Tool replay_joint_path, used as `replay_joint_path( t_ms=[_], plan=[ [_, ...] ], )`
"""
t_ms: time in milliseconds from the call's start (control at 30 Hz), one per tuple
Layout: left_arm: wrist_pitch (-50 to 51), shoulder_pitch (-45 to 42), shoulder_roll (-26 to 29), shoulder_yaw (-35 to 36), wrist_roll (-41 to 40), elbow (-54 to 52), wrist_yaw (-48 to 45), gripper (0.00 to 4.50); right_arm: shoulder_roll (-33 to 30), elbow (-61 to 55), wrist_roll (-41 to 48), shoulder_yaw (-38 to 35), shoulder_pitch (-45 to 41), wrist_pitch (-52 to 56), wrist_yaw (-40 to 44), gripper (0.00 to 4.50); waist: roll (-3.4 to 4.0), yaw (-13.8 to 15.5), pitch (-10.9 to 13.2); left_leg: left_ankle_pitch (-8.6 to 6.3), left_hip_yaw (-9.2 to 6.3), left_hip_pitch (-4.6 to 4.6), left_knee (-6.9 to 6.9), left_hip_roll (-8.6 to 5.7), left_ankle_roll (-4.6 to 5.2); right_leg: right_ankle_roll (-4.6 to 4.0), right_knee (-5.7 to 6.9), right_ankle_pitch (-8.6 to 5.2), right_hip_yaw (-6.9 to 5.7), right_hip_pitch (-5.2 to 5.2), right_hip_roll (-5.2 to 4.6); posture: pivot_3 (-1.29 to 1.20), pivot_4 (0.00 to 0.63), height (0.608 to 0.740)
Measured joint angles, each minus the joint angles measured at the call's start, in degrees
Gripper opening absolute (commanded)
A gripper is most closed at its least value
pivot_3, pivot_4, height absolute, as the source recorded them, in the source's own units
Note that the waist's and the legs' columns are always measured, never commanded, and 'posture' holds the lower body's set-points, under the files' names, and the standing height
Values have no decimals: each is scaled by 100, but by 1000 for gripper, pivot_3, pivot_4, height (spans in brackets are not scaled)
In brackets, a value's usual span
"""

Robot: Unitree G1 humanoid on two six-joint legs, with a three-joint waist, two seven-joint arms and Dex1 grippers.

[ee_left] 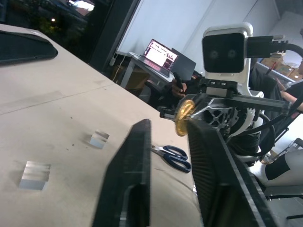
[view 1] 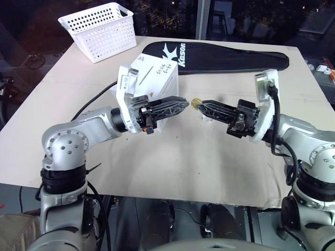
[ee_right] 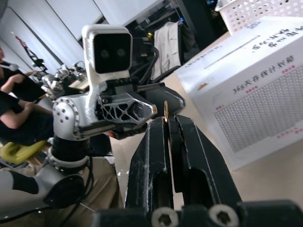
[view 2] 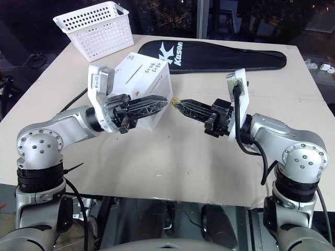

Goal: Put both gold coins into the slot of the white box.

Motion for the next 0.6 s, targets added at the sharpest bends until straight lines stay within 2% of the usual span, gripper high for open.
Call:
replay_joint_path(
  t_ms=[600],
  plan=[
    [108, 2, 41, 6, -380, -4, -43, 1177, -424, 67, 501, 618, 26, -637, -215, 0, 0, 2, 0, 0, 0, -1, 0, 0, 0, 0, -2, 0, 0, 0, -1, 0, 150, 740]
  ],
)
